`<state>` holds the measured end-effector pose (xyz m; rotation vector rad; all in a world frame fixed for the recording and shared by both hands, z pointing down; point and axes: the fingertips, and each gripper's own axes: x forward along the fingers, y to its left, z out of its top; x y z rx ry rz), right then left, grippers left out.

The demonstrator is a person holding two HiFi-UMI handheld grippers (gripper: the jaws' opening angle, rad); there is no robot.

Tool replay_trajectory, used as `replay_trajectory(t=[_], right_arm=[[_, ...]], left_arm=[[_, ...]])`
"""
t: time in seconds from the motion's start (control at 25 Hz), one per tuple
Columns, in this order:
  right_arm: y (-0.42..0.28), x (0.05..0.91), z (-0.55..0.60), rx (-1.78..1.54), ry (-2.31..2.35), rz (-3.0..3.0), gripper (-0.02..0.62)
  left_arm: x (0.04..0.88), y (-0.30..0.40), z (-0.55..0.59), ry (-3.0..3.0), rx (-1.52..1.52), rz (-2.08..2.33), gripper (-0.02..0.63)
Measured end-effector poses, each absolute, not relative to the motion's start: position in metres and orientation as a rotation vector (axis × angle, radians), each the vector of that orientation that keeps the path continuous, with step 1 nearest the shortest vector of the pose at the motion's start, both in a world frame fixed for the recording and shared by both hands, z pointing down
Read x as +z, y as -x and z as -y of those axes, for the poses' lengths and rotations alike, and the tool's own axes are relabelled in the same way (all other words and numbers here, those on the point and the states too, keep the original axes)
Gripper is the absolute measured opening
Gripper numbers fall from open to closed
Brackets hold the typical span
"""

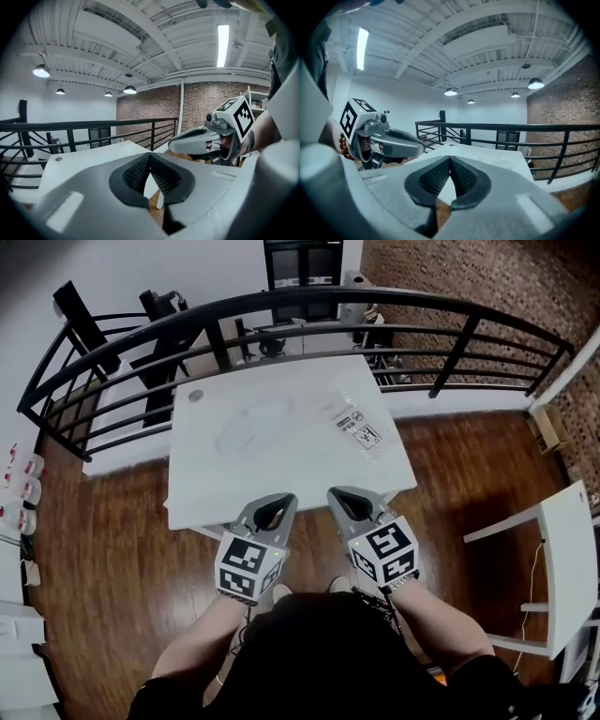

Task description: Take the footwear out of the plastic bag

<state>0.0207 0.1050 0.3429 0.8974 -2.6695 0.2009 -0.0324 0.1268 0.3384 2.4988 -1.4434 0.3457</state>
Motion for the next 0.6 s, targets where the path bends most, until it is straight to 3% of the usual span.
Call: replay_trajectory(t=[0.6], right_arm=[[-0.0214, 0.3432, -0.1057, 0.204, -0.863, 2.69, -0.009]], left_arm=[[0.3422, 0.024, -0.1207, -2.484, 0.361, 1.464, 0.017]])
